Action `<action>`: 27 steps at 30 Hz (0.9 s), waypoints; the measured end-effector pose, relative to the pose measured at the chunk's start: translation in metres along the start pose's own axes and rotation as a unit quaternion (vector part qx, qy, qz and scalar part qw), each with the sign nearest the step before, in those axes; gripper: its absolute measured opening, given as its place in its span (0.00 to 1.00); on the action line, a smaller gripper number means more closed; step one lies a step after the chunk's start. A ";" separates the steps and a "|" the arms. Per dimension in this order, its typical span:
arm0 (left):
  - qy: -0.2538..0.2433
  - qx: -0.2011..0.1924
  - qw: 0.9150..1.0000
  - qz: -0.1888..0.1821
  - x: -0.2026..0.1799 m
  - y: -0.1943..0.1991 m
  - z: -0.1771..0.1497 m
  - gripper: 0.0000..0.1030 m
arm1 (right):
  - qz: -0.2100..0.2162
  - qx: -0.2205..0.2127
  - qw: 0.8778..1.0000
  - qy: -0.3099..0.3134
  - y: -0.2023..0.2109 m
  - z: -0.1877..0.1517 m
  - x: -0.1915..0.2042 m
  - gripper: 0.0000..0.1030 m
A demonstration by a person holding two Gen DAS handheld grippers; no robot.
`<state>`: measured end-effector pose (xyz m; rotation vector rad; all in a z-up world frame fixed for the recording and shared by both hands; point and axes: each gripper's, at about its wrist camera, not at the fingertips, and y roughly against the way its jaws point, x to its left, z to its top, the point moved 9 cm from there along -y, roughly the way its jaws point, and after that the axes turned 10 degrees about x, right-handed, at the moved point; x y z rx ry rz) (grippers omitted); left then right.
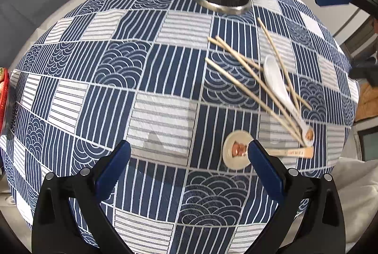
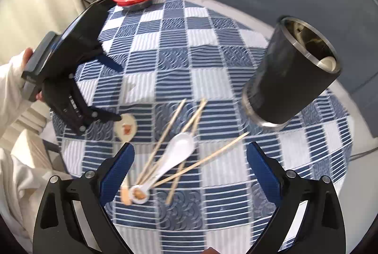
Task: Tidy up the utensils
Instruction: 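Move the right tool back toward the remaining spoons and chopsticks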
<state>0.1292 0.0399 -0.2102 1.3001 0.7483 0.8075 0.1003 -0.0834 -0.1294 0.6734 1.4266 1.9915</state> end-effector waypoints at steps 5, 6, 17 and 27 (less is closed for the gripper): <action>-0.018 0.008 1.000 0.006 -0.002 -0.009 -0.006 0.94 | 0.028 0.028 0.999 -0.004 -0.022 -0.027 0.029 0.90; -0.020 0.009 1.000 0.012 -0.001 -0.012 -0.007 0.94 | 0.033 0.037 0.999 -0.004 -0.028 -0.034 0.036 0.90; -0.032 0.014 0.999 0.016 -0.001 -0.024 -0.009 0.94 | 0.063 0.064 0.996 -0.008 -0.066 -0.062 0.091 0.90; -0.057 0.018 0.998 0.026 -0.004 -0.027 0.002 0.94 | 0.079 0.069 0.994 -0.002 -0.078 -0.053 0.107 0.86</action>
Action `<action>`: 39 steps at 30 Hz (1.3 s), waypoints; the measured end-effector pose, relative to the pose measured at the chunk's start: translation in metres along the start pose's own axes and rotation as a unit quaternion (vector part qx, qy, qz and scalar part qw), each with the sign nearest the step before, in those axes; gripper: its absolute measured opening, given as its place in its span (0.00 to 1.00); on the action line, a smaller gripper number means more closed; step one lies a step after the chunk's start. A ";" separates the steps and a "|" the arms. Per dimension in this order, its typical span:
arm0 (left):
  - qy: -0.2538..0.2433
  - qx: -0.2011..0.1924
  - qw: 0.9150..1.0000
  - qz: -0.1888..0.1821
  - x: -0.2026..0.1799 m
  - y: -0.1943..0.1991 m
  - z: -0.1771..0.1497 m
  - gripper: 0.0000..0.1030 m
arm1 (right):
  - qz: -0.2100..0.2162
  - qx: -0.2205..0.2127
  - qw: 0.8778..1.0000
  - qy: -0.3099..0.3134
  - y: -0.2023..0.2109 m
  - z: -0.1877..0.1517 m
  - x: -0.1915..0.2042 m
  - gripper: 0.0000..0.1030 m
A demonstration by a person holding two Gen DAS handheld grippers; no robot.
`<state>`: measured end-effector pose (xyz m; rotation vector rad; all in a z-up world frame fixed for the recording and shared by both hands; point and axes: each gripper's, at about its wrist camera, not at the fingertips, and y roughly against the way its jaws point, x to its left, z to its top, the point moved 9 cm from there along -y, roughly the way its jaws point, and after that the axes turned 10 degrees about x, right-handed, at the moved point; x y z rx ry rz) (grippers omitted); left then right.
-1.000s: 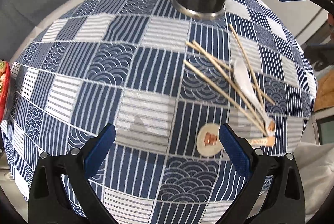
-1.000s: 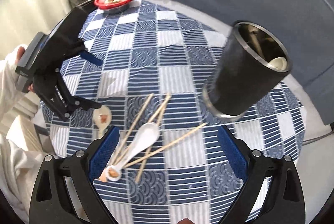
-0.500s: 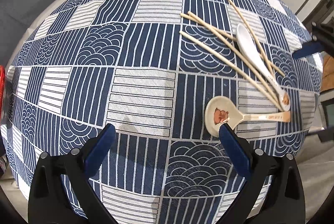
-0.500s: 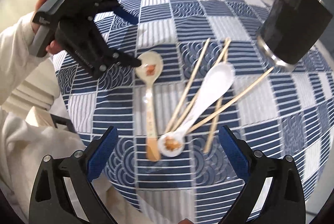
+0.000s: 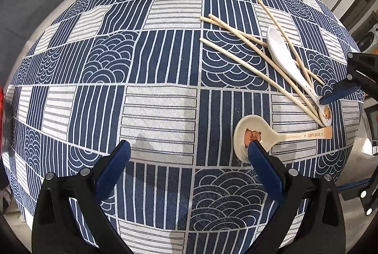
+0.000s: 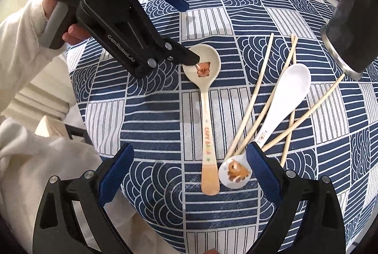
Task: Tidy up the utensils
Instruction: 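Move the right tool back toward the remaining spoons and chopsticks, then grasp the long-handled printed spoon by its handle end with the right gripper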
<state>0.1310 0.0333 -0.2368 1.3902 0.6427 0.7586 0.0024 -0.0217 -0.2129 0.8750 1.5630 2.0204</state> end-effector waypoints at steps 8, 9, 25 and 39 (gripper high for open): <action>-0.018 -0.008 1.000 0.014 -0.006 -0.002 0.002 0.94 | -0.005 -0.007 1.000 0.009 0.002 0.004 0.001 0.55; -0.020 -0.010 1.000 0.014 -0.009 -0.001 0.003 0.94 | -0.004 -0.006 1.000 0.010 0.001 0.003 0.001 0.48; -0.043 -0.015 0.997 -0.065 -0.036 0.013 -0.013 0.09 | -0.033 0.026 0.999 0.016 -0.009 0.000 -0.002 0.11; -0.036 -0.018 0.998 -0.049 -0.012 0.030 -0.016 0.08 | -0.052 0.012 0.998 0.028 0.007 0.022 -0.007 0.11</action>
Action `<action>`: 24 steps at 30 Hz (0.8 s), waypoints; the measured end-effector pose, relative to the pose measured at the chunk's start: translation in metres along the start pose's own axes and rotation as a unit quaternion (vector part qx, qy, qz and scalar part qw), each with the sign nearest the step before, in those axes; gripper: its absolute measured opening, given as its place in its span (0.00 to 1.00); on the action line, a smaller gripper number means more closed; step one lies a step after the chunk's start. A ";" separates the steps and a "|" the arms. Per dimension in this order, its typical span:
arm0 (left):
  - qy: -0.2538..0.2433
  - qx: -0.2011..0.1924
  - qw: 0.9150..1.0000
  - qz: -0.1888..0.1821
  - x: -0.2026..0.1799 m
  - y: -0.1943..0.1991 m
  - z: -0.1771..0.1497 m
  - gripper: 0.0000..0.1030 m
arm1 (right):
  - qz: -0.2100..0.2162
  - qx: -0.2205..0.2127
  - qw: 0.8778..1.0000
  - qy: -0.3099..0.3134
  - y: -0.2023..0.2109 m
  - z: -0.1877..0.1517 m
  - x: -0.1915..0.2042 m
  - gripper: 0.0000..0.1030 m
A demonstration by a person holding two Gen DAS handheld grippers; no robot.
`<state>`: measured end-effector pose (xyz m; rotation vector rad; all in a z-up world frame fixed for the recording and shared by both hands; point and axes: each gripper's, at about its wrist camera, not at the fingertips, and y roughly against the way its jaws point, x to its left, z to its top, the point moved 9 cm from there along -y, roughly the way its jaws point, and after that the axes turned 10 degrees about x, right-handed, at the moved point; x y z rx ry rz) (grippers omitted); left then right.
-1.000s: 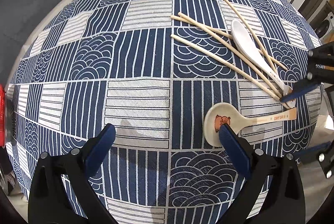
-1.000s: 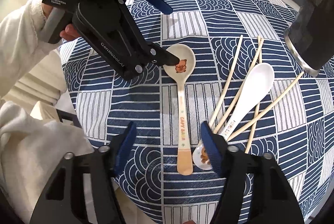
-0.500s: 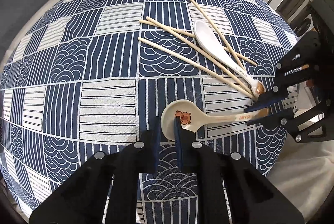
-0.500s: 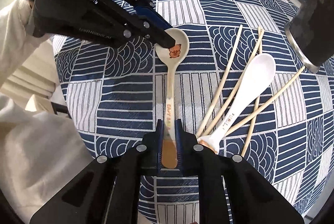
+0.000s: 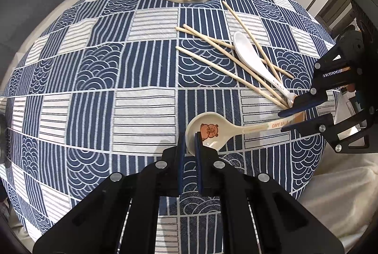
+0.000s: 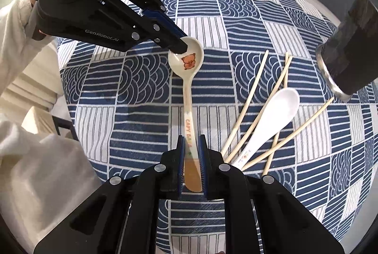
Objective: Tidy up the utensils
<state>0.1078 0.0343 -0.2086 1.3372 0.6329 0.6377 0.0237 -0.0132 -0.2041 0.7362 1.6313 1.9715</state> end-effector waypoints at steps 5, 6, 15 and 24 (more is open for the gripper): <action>0.005 -0.004 1.000 0.012 0.008 0.011 0.000 0.08 | -0.008 -0.005 1.000 0.014 0.007 0.004 -0.002 0.11; 0.007 -0.006 1.000 0.014 0.009 0.013 0.000 0.08 | -0.012 -0.007 1.000 0.018 0.009 0.007 -0.003 0.11; 0.034 -0.022 0.998 0.043 0.025 0.042 0.012 0.07 | -0.028 -0.032 0.998 0.047 0.027 0.025 -0.016 0.11; 0.060 -0.026 0.995 0.071 0.033 0.071 0.032 0.07 | -0.041 -0.055 0.995 0.076 0.054 0.042 -0.040 0.12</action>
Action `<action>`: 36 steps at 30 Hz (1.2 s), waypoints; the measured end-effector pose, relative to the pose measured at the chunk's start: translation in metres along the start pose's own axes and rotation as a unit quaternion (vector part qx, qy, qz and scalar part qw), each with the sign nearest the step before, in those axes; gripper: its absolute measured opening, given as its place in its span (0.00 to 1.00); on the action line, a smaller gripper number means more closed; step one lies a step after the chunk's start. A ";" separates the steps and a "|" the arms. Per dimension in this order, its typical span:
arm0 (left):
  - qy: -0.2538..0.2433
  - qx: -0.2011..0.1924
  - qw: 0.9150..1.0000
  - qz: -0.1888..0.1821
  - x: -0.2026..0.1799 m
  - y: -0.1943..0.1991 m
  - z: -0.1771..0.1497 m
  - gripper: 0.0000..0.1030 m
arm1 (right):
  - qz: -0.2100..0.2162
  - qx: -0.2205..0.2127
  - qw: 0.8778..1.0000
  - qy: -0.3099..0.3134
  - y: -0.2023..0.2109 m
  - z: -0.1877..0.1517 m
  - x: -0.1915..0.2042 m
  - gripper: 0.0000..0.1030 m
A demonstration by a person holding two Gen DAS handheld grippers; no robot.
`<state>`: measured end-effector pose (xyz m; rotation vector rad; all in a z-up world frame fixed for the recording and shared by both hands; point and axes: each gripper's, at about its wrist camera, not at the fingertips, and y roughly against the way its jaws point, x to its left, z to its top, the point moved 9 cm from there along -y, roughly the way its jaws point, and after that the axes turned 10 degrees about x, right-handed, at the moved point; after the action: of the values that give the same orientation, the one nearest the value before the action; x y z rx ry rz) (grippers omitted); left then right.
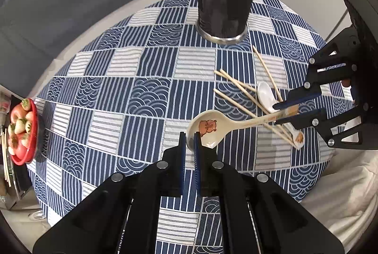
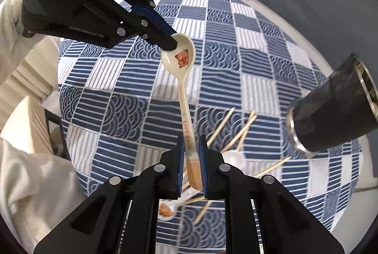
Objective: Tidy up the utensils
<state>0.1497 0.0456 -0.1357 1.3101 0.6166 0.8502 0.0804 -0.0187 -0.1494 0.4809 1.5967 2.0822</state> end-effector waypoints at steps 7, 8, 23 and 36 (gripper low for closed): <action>0.010 -0.006 1.000 0.025 0.005 0.023 0.028 0.07 | -0.016 -0.017 1.000 0.014 0.022 0.011 -0.030 0.12; 0.011 -0.006 1.000 0.028 0.006 0.027 0.031 0.07 | -0.017 -0.019 1.000 0.015 0.024 0.012 -0.033 0.12; 0.029 0.006 0.997 0.067 0.019 0.062 0.059 0.05 | -0.013 -0.083 0.996 0.015 0.059 0.041 -0.075 0.07; 0.102 0.037 0.994 0.012 0.025 0.005 0.037 0.73 | 0.032 -0.030 0.999 -0.010 0.006 0.015 -0.091 0.61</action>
<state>0.1927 0.0456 -0.1221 1.3084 0.8004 0.9960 0.1633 -0.0586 -0.1391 0.5361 1.5210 2.1603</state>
